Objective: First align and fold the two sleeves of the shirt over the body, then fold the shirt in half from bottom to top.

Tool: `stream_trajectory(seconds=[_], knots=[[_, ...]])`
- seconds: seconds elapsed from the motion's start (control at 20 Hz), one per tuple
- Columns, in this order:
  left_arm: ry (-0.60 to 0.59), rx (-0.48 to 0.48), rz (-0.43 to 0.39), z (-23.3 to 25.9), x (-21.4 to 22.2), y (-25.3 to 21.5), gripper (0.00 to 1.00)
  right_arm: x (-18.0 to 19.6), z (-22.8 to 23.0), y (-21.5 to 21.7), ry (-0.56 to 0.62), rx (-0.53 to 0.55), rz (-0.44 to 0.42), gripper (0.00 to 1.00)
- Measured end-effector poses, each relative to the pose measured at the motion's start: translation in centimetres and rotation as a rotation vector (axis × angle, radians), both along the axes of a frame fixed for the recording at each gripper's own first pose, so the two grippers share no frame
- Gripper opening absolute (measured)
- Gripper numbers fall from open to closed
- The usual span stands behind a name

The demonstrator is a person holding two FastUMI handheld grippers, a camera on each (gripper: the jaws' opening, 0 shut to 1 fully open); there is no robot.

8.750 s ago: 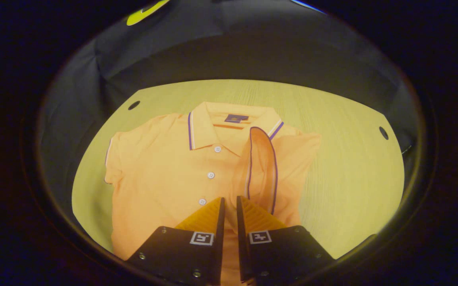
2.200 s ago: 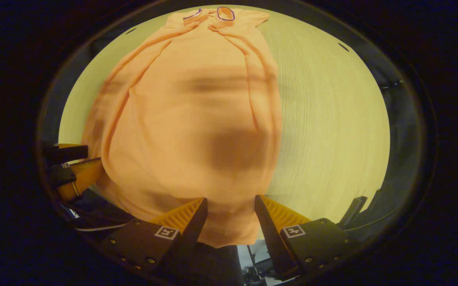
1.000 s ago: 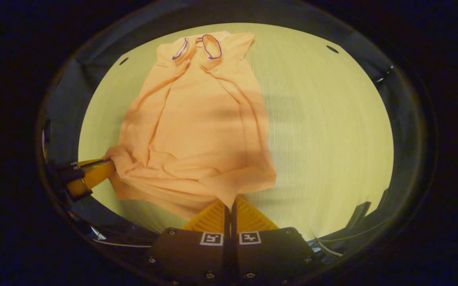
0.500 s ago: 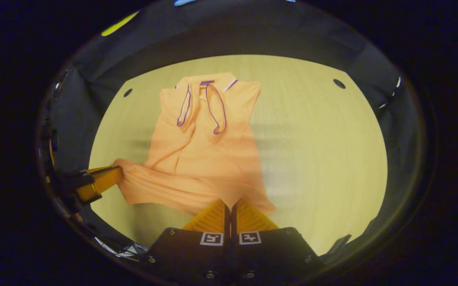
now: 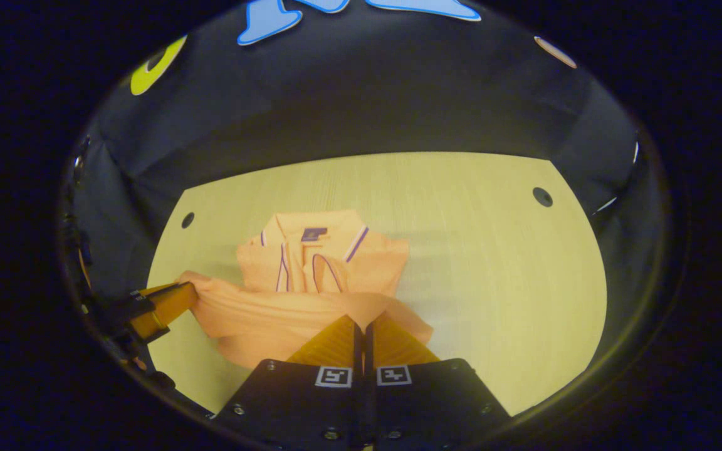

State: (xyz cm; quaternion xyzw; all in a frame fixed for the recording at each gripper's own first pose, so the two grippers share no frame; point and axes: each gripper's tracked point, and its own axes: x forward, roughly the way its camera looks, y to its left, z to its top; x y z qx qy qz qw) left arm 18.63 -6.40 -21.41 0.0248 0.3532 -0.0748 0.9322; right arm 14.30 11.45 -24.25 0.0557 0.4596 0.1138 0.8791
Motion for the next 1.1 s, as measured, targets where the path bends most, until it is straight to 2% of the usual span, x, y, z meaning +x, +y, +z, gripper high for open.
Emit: stream_trajectory(seconds=[0.15, 0.45, 0.6, 1.0, 1.1], knots=[[-0.046, 0.014, -0.004, 0.3, 3.5, -0.8, 0.07, 4.0, 0.7, 0.0, -0.032, 0.019, -0.037, 0.0], [-0.148, 0.02, -0.013, -0.8, 9.4, -2.3, 0.06, 9.1, -0.5, 0.5, -0.098, 0.016, -0.09, 0.0], [-0.158, 0.049, -0.032, -2.6, 11.1, -2.6, 0.07, 10.0, -1.8, 0.7, -0.084, 0.016, -0.108, 0.0], [-0.134, 0.004, -0.01, -6.3, 12.8, -3.0, 0.06, 10.3, -4.0, 0.6, -0.021, 0.006, -0.135, 0.0], [-0.138, -0.005, -0.014, -6.1, 12.9, -3.4, 0.11, 10.3, -4.1, 0.7, -0.009, 0.015, -0.143, 0.0]])
